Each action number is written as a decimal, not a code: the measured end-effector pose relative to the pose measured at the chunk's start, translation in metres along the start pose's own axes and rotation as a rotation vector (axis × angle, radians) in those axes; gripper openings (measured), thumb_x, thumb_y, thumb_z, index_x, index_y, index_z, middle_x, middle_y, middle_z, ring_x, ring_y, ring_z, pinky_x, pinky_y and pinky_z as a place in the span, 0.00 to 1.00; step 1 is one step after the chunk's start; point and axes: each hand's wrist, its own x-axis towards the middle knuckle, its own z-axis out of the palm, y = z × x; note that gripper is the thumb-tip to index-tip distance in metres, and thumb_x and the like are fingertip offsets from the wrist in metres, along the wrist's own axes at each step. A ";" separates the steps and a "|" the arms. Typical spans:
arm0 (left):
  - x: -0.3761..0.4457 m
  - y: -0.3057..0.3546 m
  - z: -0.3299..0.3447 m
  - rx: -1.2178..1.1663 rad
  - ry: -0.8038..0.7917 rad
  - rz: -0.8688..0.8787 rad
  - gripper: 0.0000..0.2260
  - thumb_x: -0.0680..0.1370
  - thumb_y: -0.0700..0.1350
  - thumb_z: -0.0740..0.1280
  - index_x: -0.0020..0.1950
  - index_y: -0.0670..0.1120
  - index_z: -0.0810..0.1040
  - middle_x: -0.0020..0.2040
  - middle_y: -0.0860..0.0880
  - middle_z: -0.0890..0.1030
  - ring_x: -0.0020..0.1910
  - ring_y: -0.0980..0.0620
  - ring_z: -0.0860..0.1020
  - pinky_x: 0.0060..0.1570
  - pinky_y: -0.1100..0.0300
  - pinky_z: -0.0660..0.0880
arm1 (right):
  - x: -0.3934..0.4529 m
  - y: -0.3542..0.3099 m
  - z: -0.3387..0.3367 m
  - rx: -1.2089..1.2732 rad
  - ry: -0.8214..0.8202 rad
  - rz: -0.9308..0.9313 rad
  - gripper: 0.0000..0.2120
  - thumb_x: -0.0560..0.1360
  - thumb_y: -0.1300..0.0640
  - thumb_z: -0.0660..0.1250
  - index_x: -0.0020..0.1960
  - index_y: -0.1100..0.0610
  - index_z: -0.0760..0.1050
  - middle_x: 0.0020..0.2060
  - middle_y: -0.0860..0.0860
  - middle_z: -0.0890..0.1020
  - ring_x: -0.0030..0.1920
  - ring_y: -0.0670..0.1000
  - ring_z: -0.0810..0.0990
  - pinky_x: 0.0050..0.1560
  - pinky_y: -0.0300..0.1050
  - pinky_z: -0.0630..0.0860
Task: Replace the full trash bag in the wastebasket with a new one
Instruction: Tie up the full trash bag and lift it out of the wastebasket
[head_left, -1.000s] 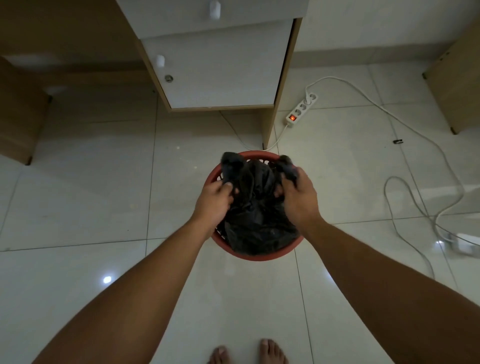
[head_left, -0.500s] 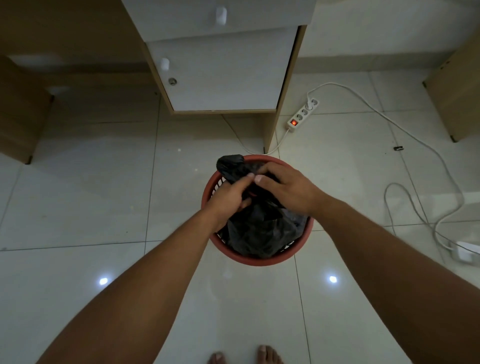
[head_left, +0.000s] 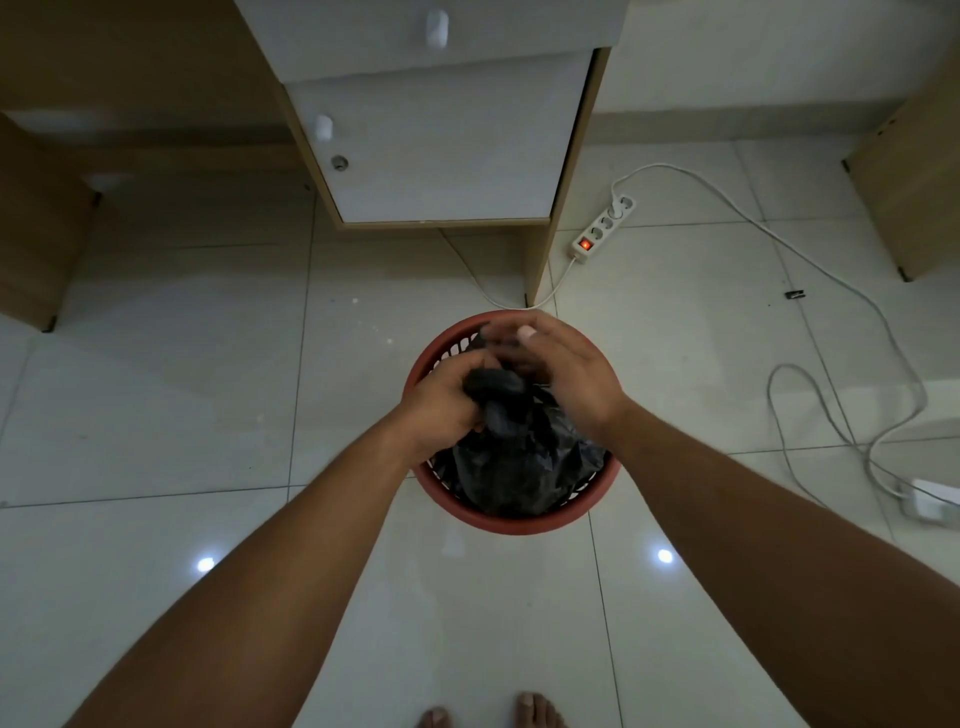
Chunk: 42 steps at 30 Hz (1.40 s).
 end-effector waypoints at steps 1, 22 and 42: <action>0.000 0.002 0.002 0.150 0.009 0.049 0.11 0.76 0.35 0.68 0.46 0.53 0.78 0.51 0.50 0.83 0.51 0.48 0.80 0.57 0.49 0.78 | 0.001 0.001 0.002 -0.072 -0.036 0.057 0.18 0.85 0.47 0.54 0.63 0.51 0.79 0.58 0.47 0.83 0.61 0.45 0.80 0.62 0.40 0.75; 0.009 -0.034 0.028 0.390 0.362 0.592 0.06 0.75 0.44 0.70 0.52 0.48 0.79 0.57 0.53 0.73 0.57 0.60 0.72 0.62 0.68 0.70 | 0.014 0.006 0.000 -0.036 0.329 0.191 0.14 0.83 0.49 0.64 0.44 0.51 0.84 0.39 0.46 0.87 0.43 0.46 0.86 0.43 0.39 0.81; -0.006 -0.063 0.017 -0.756 0.511 -0.329 0.11 0.82 0.47 0.63 0.61 0.47 0.79 0.56 0.46 0.84 0.56 0.47 0.82 0.51 0.47 0.82 | -0.017 0.040 -0.024 -0.182 0.333 0.240 0.29 0.66 0.31 0.74 0.60 0.40 0.68 0.56 0.45 0.81 0.55 0.45 0.81 0.52 0.44 0.80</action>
